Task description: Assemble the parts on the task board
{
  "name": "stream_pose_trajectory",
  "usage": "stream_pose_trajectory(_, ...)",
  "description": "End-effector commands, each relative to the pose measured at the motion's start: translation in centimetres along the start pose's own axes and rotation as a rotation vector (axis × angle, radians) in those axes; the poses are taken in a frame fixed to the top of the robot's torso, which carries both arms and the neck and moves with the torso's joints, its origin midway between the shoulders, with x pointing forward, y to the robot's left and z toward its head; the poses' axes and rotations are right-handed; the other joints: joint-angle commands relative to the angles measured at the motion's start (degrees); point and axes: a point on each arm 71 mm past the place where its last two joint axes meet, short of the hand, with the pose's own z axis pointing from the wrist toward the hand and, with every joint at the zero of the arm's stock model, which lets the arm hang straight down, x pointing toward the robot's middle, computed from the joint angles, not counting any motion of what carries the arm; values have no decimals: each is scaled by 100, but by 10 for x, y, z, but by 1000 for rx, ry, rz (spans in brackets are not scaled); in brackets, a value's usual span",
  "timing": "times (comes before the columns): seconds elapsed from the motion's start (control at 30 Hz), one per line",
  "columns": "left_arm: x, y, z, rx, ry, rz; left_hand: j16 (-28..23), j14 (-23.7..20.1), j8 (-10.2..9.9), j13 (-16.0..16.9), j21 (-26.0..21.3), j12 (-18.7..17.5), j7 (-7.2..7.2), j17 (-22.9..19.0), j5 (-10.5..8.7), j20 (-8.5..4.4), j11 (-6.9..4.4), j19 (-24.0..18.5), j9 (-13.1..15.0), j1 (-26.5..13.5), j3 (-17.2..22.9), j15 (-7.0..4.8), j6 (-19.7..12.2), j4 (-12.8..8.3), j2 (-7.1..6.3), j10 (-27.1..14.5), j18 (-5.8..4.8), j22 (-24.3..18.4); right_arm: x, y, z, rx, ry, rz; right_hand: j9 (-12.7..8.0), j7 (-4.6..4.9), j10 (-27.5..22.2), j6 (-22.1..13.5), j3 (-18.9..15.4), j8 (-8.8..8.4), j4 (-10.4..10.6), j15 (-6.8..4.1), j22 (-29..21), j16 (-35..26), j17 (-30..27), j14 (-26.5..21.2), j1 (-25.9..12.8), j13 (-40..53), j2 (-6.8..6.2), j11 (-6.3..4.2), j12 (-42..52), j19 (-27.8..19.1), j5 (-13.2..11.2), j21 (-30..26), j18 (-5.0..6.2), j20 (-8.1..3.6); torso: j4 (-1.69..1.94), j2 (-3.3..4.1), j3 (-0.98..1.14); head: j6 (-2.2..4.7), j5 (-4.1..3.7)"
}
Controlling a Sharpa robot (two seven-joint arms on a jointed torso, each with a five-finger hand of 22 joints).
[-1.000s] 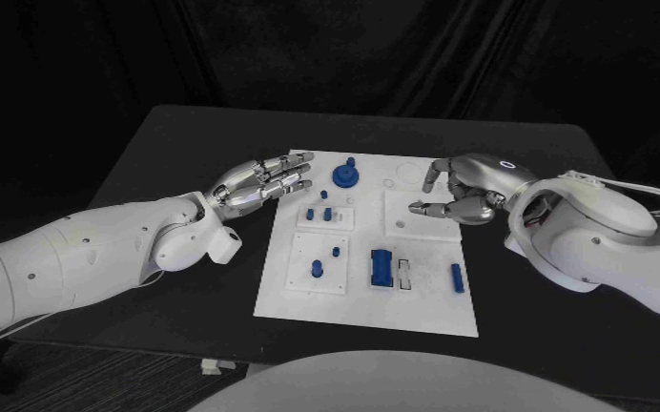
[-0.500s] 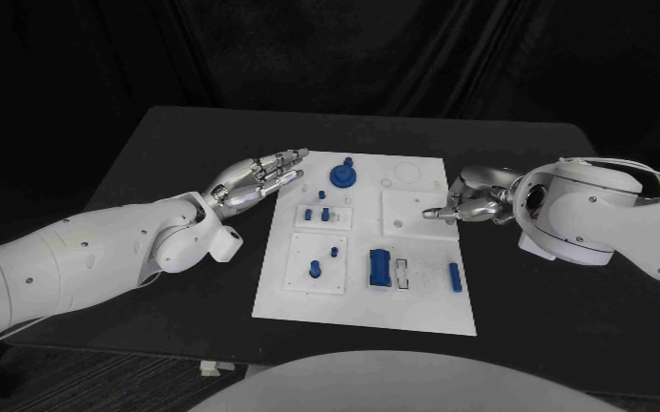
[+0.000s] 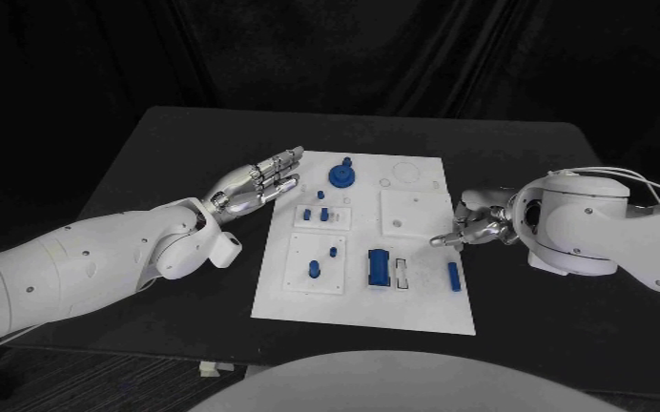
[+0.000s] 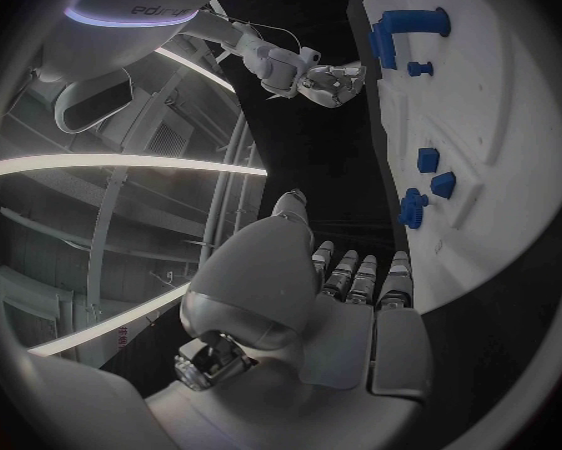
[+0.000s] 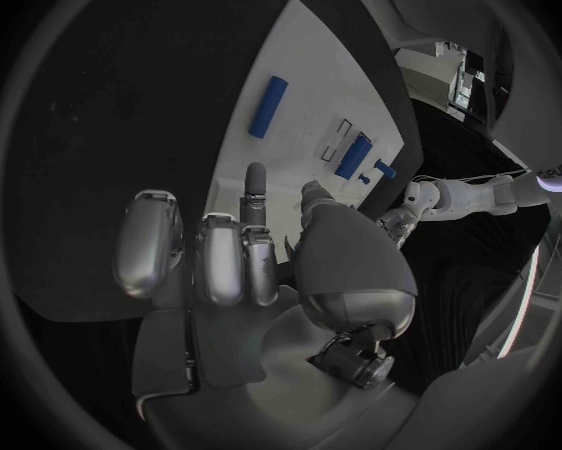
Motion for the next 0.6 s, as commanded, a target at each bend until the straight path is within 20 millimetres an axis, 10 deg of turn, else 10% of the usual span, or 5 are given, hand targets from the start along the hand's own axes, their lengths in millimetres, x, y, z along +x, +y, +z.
stream_pose_trajectory(0.03,1,-15,-2,222,8,9,-21,-5,-16,-3,-33,-10,30,-5,32,37,58,-12,-1,30,-13,79,14,-15,55,10,46,-8,1,-3,-1,47,-20,-113,45,-7,586,83,-38,-27,-5,-54,947,-7,0,306,68,1504,20,-55,14,4,-24,21,20,-26,1,-3,3,-1,-5)
stream_pose_trajectory(0.6,2,-12,-3,202,19,-5,-21,-5,-8,1,-31,16,92,-5,153,80,156,-11,6,163,42,126,68,-42,71,19,50,-6,17,-3,-3,49,32,-163,37,81,586,7,-84,-572,-39,-10,940,-56,-86,294,193,1504,49,10,14,-1,-23,-19,22,1,0,1,2,-1,-4)
